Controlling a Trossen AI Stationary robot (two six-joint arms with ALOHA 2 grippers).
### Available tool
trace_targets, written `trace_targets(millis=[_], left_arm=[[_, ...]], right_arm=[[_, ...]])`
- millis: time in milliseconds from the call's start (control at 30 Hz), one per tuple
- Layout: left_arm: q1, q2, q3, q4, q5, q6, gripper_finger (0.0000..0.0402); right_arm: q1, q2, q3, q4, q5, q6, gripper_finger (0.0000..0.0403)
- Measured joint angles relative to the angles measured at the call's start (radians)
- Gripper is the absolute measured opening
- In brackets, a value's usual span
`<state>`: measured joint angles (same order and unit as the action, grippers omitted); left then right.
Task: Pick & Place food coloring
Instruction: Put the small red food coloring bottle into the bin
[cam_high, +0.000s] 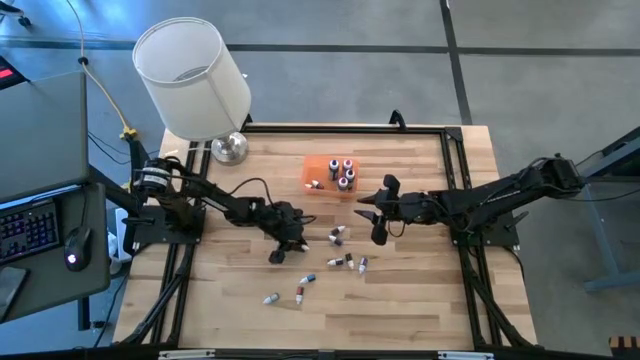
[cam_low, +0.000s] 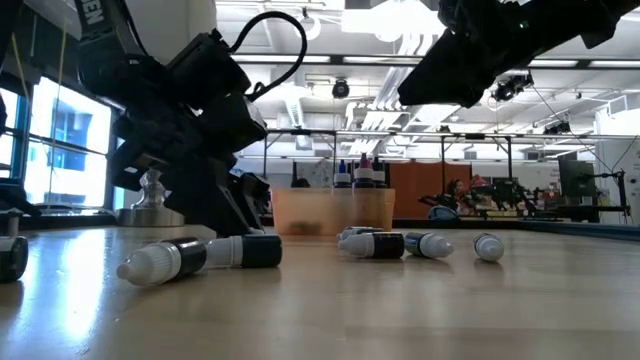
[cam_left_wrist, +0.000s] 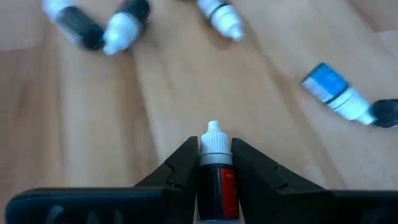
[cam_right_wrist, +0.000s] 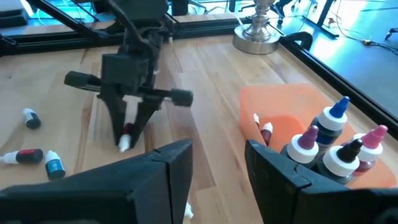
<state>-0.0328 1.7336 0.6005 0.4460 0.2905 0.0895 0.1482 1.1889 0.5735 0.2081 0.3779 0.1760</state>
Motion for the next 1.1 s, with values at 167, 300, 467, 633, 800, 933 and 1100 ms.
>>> trace_targets(millis=[167, 300, 467, 633, 800, 933, 1100], left_arm=[[0.003, -0.096, 0.076, -0.151, -0.218, 0.025, 0.0081], [0.002, -0.140, 0.190, -0.363, -0.474, 0.114, 0.0081], [0.031, -0.141, 0.325, -0.442, -0.714, 0.197, 0.0081], [0.097, -0.124, 0.387, -0.501, -0.700, 0.202, 0.0081], [0.187, -0.125, 0.383, -0.506, -0.672, 0.125, 0.0081], [0.234, -0.098, 0.383, -0.494, -0.660, 0.137, 0.0081], [0.257, -0.092, 0.383, -0.507, -0.642, 0.141, 0.0081]], right_arm=[[0.000, 0.000, 0.000, 0.001, 0.000, 0.000, 0.0139], [0.000, 0.000, 0.001, 0.003, 0.000, 0.000, 0.0139], [0.000, 0.000, 0.002, 0.015, 0.000, 0.002, 0.0139], [0.000, 0.000, 0.002, 0.015, 0.000, 0.002, 0.0139], [0.000, 0.000, 0.002, 0.022, -0.002, 0.001, 0.0139], [0.000, 0.000, 0.002, 0.021, -0.003, 0.000, 0.0139], [0.000, 0.000, 0.002, 0.022, -0.003, -0.001, 0.0139]])
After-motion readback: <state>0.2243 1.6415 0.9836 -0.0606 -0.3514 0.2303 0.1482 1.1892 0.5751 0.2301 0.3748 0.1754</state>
